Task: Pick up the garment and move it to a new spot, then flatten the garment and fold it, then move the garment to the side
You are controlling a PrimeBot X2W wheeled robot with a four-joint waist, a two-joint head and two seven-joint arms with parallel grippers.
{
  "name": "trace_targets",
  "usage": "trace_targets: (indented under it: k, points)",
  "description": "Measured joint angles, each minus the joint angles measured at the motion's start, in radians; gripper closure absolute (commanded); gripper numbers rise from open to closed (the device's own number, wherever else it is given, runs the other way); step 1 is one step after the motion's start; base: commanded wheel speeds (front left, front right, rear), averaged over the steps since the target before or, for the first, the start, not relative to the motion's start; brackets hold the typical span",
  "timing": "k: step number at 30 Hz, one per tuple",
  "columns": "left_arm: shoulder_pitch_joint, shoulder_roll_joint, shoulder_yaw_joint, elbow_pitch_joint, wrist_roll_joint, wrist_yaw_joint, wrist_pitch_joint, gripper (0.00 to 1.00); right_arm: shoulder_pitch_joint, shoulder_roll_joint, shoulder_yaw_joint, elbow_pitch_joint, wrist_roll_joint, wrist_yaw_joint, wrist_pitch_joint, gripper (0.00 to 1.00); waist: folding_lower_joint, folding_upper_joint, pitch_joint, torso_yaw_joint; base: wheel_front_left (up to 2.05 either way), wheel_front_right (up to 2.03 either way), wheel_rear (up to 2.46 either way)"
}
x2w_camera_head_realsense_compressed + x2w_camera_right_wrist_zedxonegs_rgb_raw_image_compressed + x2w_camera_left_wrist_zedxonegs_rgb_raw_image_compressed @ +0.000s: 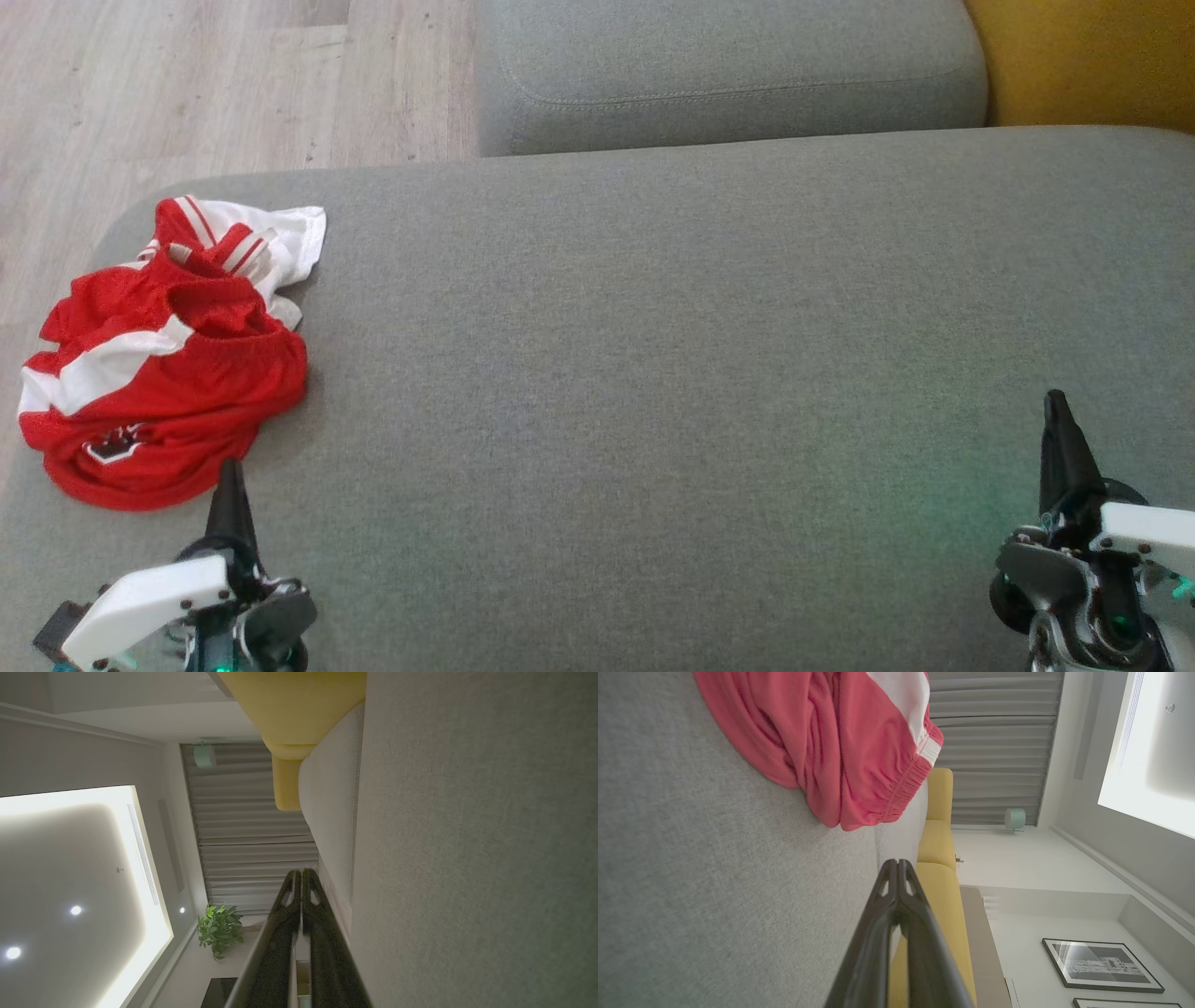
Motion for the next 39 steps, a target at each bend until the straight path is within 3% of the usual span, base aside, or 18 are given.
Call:
trace_targets:
  k: [3,4,11,22,26,39]
  points:
    - [0.0,0.0,0.0,0.0,0.0,0.0,0.0,1.0,0.0,0.0,0.0,0.0,0.0,0.0,0.0,1.0,0.0,0.0,0.0,0.0,0.0,0.0,0.0]
    - [0.0,0.0,0.0,0.0,0.0,0.0,0.0,0.0,0.0,0.0,0.0,0.0,0.0,0.0,0.0,0.0,0.0,0.0,0.0,0.0,0.0,0.0,0.0]
    - [0.068,-0.003,-0.01,0.086,0.0,0.001,-0.002,0.0,0.074,0.007,0.005,0.089,0.0,0.0,-0.001,0.0,0.0,0.0,-0.001,0.0,0.0,0.0,0.0]
    - [0.072,-0.004,-0.038,0.078,0.055,0.001,-0.03,0.0,0.07,0.007,0.04,0.083,-0.047,0.0,-0.03,0.0,0.0,0.0,-0.008,0.002,0.0,0.0,0.0]
    - [0.072,-0.005,-0.041,0.065,0.137,0.003,-0.049,0.0,0.07,0.007,0.052,0.082,-0.133,0.0,-0.047,0.0,0.0,0.0,-0.01,0.003,0.0,0.0,0.0]
    - [0.072,-0.005,-0.101,0.009,0.365,0.069,-0.083,0.0,0.07,0.007,0.077,0.036,-0.36,0.0,-0.083,0.0,0.0,0.0,-0.013,0.005,0.0,0.0,0.0]
